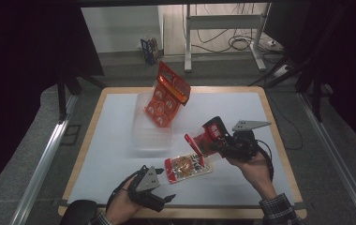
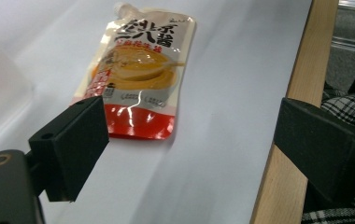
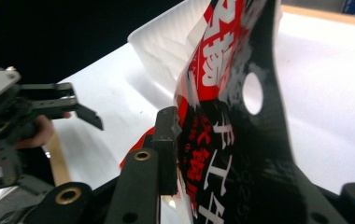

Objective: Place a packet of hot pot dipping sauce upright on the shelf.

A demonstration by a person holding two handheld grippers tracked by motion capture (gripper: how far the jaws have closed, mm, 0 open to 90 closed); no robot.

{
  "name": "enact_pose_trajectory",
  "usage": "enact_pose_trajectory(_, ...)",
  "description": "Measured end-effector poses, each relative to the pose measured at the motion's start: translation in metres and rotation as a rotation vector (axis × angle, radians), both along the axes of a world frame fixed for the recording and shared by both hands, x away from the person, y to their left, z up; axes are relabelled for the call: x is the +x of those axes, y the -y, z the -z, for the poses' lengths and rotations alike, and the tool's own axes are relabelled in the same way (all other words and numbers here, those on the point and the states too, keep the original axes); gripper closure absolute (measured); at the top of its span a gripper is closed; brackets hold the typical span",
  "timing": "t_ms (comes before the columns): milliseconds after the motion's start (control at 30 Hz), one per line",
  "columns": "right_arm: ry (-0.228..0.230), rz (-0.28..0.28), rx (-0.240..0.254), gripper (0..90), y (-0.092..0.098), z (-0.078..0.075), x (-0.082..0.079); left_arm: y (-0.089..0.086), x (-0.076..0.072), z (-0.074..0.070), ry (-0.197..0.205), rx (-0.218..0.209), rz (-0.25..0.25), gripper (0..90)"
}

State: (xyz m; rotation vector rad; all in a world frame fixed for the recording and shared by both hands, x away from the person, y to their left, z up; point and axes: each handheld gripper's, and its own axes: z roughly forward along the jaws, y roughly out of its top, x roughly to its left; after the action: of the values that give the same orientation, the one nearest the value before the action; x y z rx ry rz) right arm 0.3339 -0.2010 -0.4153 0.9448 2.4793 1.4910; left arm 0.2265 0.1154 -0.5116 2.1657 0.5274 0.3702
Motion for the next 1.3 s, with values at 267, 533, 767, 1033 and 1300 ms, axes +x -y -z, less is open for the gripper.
enact_pose_trajectory(267, 0.035, 0.0, -0.017, 70.1, -0.016, -0.015, 0.017, -0.011, -0.003, 0.001, 0.01, 0.021, -0.035, 9.2)
enact_pose_trajectory(533, 0.063, -0.012, -0.012, 70.1, -0.033, -0.028, 0.037, -0.025, -0.003, 0.0, 0.002, 0.004, -0.084, 9.2)
enact_pose_trajectory(767, 0.078, -0.036, -0.008, 70.1, -0.05, -0.035, 0.053, -0.033, -0.004, 0.0, 0.003, 0.003, -0.107, 8.5)
enact_pose_trajectory(1033, 0.086, -0.07, -0.022, 70.2, -0.071, -0.032, 0.069, -0.04, -0.005, 0.001, 0.001, 0.006, -0.126, 8.2)
enact_pose_trajectory(1300, 0.094, -0.091, -0.033, 70.2, -0.088, -0.023, 0.082, -0.038, -0.006, 0.002, 0.006, 0.023, -0.119, 8.2)
